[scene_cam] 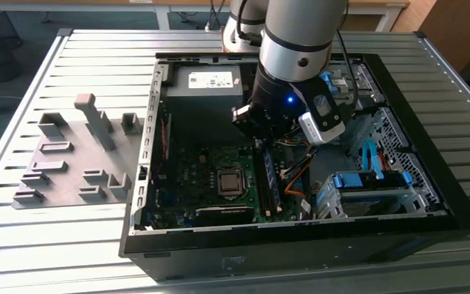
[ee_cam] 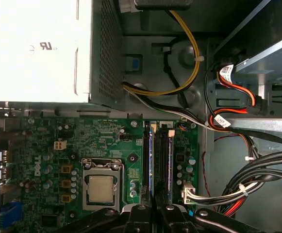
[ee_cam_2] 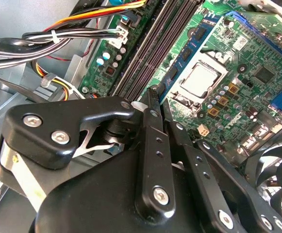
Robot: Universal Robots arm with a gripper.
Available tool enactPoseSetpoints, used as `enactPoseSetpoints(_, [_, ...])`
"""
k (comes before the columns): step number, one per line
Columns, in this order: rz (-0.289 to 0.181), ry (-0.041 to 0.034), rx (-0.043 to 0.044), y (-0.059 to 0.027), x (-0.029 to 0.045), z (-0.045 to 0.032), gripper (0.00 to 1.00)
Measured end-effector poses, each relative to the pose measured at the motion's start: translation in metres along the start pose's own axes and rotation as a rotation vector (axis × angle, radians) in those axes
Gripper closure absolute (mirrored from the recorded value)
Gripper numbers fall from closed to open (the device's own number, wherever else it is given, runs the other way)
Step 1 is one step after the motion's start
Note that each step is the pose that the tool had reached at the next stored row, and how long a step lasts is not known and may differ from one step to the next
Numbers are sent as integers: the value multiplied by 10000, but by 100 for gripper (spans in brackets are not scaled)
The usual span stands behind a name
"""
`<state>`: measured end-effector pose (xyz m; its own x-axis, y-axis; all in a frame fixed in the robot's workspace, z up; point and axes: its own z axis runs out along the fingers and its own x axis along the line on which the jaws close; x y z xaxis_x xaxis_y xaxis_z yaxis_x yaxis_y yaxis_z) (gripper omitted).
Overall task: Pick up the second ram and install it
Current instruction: 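Insert the second ram into the second slot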
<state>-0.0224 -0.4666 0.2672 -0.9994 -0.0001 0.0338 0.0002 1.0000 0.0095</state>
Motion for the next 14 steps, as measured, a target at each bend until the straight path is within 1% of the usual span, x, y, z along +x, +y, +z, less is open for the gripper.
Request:
enactPoseSetpoints(4, [12,1,3,-16,-1,8,86])
enactPoseSetpoints(9, [29,2,3,-72,-1,24,86])
enactPoseSetpoints(14, [81,1,0,-78,-4,88,86])
